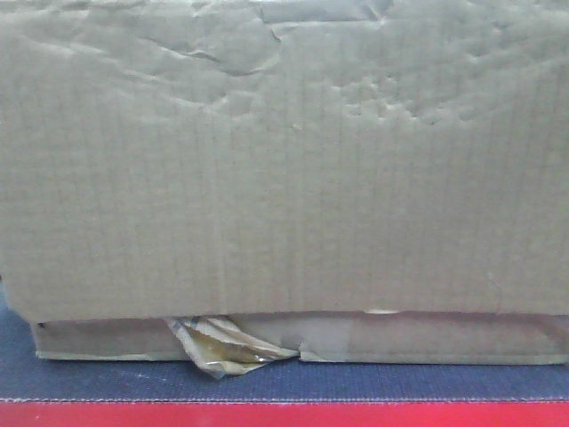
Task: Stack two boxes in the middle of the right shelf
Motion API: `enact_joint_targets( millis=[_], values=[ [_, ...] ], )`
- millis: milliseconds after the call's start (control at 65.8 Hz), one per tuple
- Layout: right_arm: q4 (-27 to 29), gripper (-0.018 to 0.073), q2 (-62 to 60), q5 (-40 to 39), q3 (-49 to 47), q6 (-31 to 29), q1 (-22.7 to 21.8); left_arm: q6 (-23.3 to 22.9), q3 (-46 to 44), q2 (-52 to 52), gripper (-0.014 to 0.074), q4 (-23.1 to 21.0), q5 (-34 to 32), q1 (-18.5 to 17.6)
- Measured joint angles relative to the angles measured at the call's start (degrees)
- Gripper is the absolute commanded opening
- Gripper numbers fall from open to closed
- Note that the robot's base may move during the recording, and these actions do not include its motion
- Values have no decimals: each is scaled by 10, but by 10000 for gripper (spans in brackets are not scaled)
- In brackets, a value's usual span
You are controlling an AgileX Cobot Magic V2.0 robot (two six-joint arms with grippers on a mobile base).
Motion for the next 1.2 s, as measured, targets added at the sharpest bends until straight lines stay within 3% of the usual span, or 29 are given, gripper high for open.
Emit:
enact_joint_targets(
  millis=[152, 273, 592, 775, 926, 1200],
  values=[
    [1, -162, 131, 130, -98, 0, 0, 0, 0, 0, 340, -8, 0, 0],
    [1, -162, 225, 188, -149, -1, 0, 0, 0, 0, 340, -18, 0, 0],
    [1, -162, 358, 155, -191, -1, 0, 1, 0, 0, 340, -24, 0, 0],
    [2, -161, 431, 232, -279, -3, 1, 1, 0, 0, 340, -24, 0, 0],
    [1, -141, 498, 287, -390, 2, 35, 1, 0, 0, 340, -26, 0, 0],
    [-55, -140, 588, 358, -540, 90, 155, 1, 0, 0, 340, -26, 0, 0]
  ],
)
